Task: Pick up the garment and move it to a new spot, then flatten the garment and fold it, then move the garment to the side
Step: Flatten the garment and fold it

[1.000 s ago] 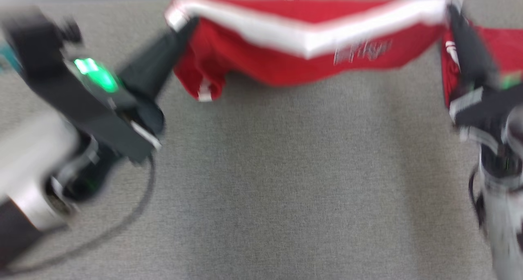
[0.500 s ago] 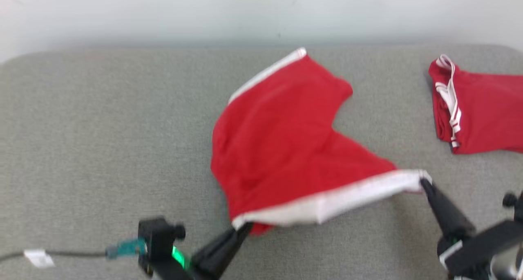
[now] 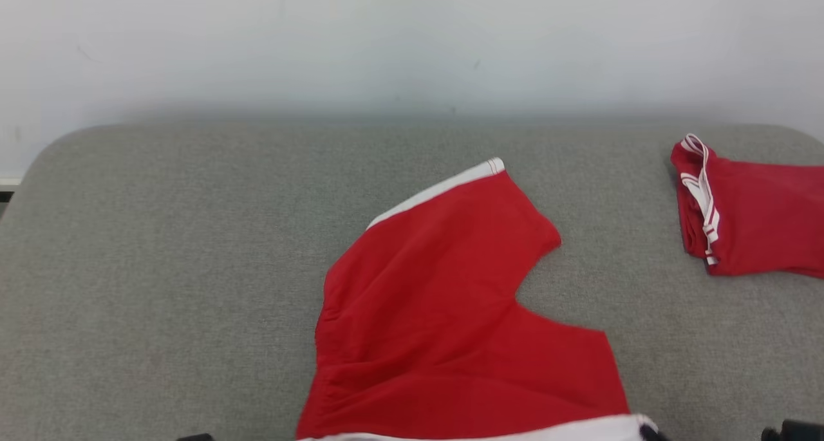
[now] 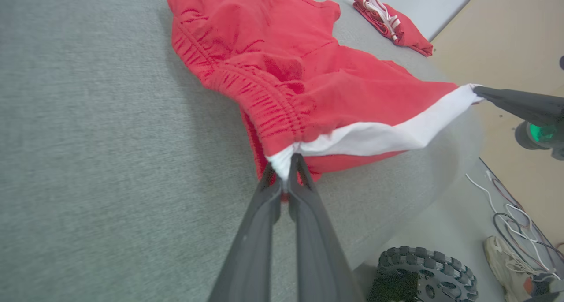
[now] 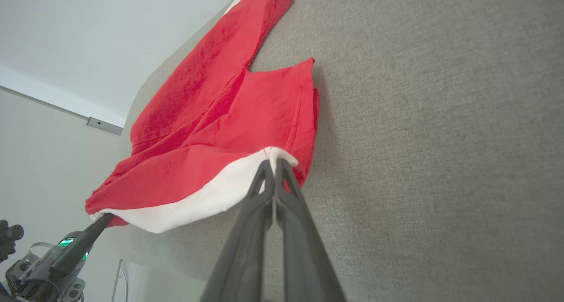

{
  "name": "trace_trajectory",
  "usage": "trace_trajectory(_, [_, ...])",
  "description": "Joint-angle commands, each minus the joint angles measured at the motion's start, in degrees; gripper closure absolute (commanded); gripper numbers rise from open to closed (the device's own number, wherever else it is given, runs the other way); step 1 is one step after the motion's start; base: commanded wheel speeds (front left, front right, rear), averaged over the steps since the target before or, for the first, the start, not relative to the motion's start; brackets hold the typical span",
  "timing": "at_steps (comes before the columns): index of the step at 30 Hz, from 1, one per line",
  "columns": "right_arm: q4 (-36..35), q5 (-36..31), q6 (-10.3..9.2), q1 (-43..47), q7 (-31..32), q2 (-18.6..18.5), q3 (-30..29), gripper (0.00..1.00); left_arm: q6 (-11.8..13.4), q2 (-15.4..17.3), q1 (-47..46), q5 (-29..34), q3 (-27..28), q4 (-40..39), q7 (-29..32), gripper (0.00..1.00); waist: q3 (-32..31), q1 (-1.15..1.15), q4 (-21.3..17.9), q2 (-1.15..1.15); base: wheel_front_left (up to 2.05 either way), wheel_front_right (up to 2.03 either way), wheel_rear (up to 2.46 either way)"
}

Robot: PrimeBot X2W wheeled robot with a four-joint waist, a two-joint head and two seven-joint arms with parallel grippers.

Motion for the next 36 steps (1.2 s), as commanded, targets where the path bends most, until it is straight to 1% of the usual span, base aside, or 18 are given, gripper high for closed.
trace_trajectory(1, [-0.38, 0.91, -0.14, 1.58, 0.53, -0.09, 0.39, 1.00, 0.07, 1.20, 0.93, 0.97, 0.84, 0.12, -0.18, 1.00, -1.24, 0.01, 0.82, 0.01, 0.00, 0.00, 0.00])
trace_trajectory(3, [-0.83, 1.67, -0.14, 3.74, 1.20, -0.28, 0.68, 1.00, 0.07, 2.28, 1.73, 2.69, 1.56, 0.02, -0.17, 1.00, -1.54, 0.01, 1.19, 0.01, 0.00, 0.00, 0.00])
trace_trajectory(7, [-0.72, 1.65, -0.14, 6.69, 2.13, -0.65, 1.17, 1.00, 0.07, 1.86, 3.26, 3.87, 2.60, -0.59, -0.18, 1.00, -1.35, 0.01, 1.51, 0.01, 0.00, 0.00, 0.00])
trace_trajectory(14, [1.09, 0.75, -0.14, 7.72, 0.49, -0.82, 0.93, 1.00, 0.07, -1.42, 8.10, 5.81, 5.43, 0.43, -0.18, 1.00, -0.85, 0.01, 1.45, 0.01, 0.00, 0.00, 0.00])
trace_trajectory(15, [1.31, 0.51, -0.14, 6.70, -0.54, -1.04, 0.57, 1.00, 0.07, -2.34, 8.89, 6.36, 6.96, 0.48, -0.18, 1.00, -0.85, 0.01, 1.55, 0.01, 0.00, 0.00, 0.00])
trace_trajectory(18, [0.99, 1.80, -0.14, 4.95, -2.25, -1.25, 0.40, 1.00, 0.07, -3.77, 9.81, 8.10, 10.09, -0.23, -0.18, 1.00, -0.93, 0.01, 1.97, 0.01, 0.00, 0.00, 0.00])
trace_trajectory(20, [0.69, 2.22, -0.14, 3.74, -3.18, -2.10, 0.05, 1.00, 0.07, -4.68, 10.15, 9.73, 12.10, -1.30, -0.18, 1.00, -1.03, 0.01, 2.38, 0.01, 0.00, 0.00, 0.00])
trace_trajectory(25, [1.48, 4.33, -0.14, -2.93, -3.90, -3.67, -1.00, 1.00, 0.08, -7.31, 10.53, 12.35, 17.38, -4.74, -0.19, 1.00, -0.81, 0.01, 3.38, 0.01, 0.00, 0.00, 0.00])
trace_trajectory(27, [2.48, 4.41, -0.14, -6.64, -3.50, -4.55, -1.27, 1.00, 0.08, -8.28, 10.06, 12.56, 18.27, -5.62, -0.19, 1.00, -0.42, 0.01, 3.81, 0.01, 0.00, 0.00, 0.00])
trace_trajectory(28, [2.48, 4.41, -0.14, -6.64, -3.50, -4.55, -1.27, 1.00, 0.08, -8.28, 10.06, 12.56, 18.27, -5.62, -0.19, 1.00, -0.42, 0.01, 3.81, 0.01, 0.00, 0.00, 0.00])
trace_trajectory(31, [5.09, 3.22, -0.14, -13.54, -2.48, -6.18, -0.94, 1.00, 0.08, -9.21, 7.59, 12.86, 19.22, -6.08, -0.19, 1.00, 0.78, 0.01, 4.41, 0.01, 0.00, 0.00, 0.00])
trace_trajectory(36, [12.03, 0.84, -0.15, -26.93, -0.50, -7.08, -0.62, 1.00, 0.08, -10.80, 2.82, 11.15, 20.61, -5.40, -0.19, 1.00, 3.80, 0.01, 6.06, 0.01, 0.00, 0.00, 0.00])
